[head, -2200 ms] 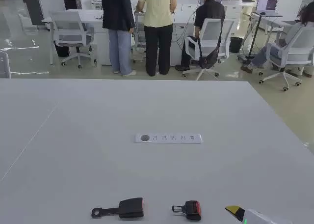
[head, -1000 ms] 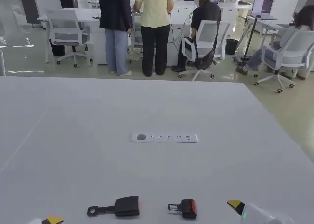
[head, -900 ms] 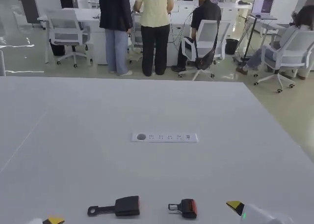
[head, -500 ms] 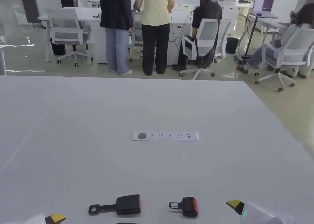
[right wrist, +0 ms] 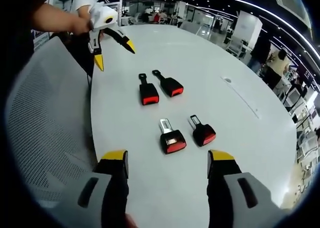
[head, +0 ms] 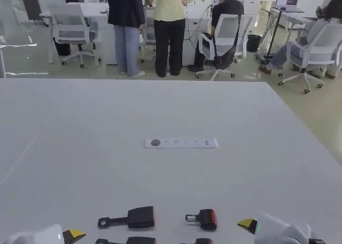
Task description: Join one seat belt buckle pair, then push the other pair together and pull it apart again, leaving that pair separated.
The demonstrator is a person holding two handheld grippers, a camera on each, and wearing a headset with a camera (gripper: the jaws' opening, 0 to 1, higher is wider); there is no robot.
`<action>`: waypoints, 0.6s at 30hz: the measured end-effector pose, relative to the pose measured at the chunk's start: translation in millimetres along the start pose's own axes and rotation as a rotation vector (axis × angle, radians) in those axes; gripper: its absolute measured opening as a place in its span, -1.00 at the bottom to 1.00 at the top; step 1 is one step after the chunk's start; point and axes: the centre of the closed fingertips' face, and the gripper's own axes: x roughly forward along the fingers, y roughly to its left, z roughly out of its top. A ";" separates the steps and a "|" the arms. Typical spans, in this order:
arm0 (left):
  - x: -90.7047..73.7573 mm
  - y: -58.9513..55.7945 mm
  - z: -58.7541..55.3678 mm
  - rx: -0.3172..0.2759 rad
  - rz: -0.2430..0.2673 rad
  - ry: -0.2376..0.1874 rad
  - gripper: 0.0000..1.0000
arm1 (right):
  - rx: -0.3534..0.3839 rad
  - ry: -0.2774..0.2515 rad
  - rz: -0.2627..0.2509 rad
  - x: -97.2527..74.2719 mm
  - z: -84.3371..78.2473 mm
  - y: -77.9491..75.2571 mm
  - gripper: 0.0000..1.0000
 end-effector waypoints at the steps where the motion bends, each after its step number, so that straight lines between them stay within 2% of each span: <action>1: 1.7 -0.4 -0.7 0.002 -0.005 0.003 0.45 | -0.004 -0.003 -0.001 1.5 0.2 -0.4 0.22; 8: 14.6 -3.6 -2.9 0.045 -0.043 0.026 0.34 | -0.022 0.012 0.019 13.7 -4.3 -2.7 0.18; 12: 24.8 -0.2 -3.4 0.069 -0.054 0.049 0.30 | -0.026 0.017 0.033 21.0 -5.1 -5.7 0.14; 18: 40.8 4.3 -1.6 0.097 -0.071 0.061 0.28 | -0.029 0.021 0.062 33.8 -8.4 -6.7 0.07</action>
